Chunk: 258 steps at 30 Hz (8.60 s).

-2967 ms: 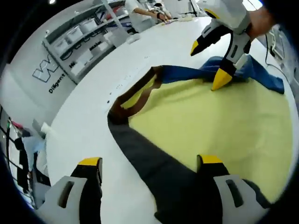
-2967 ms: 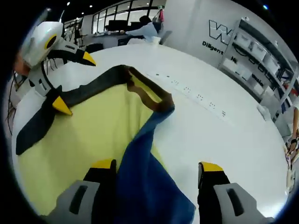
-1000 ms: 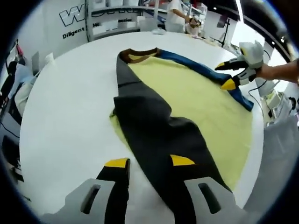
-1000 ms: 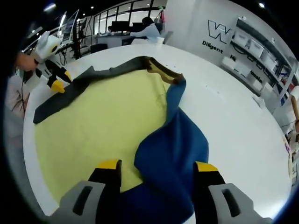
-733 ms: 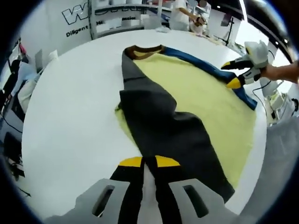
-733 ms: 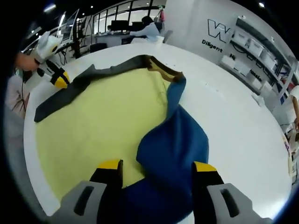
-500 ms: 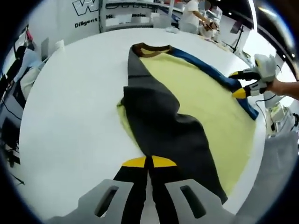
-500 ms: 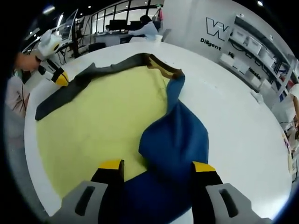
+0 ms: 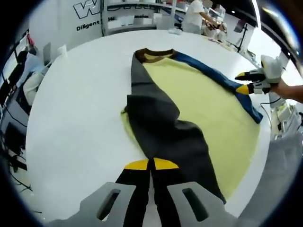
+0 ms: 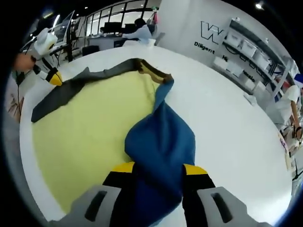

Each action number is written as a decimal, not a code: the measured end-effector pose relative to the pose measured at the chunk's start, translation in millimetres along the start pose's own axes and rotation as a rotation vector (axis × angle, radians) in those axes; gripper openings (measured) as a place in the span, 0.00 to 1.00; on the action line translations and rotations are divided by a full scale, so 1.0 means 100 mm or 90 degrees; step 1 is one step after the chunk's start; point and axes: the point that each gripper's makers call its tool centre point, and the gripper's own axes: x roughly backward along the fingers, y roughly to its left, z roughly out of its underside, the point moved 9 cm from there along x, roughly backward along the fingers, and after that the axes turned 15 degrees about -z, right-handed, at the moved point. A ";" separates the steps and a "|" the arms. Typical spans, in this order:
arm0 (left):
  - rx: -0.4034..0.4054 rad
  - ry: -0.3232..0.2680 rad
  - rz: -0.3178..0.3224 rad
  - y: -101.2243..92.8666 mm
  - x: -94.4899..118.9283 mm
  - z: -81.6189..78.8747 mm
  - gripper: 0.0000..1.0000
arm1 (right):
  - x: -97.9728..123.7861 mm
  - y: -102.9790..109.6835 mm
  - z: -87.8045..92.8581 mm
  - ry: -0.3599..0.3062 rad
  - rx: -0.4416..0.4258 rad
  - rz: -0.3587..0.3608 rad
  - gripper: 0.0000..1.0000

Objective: Fold the garment on the visible template until the final outline fits inside the template.

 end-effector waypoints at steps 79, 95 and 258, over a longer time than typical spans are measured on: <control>0.114 0.047 -0.065 1.11 0.25 0.13 0.00 | -0.14 -0.07 0.18 0.202 0.232 0.050 0.00; 0.031 0.095 -0.149 1.45 -0.02 0.02 0.00 | -0.10 -0.13 0.18 0.191 0.169 0.054 0.00; -0.209 0.001 0.115 -0.56 -0.26 -0.40 0.85 | 0.05 -1.42 -0.24 0.103 -0.091 0.044 0.00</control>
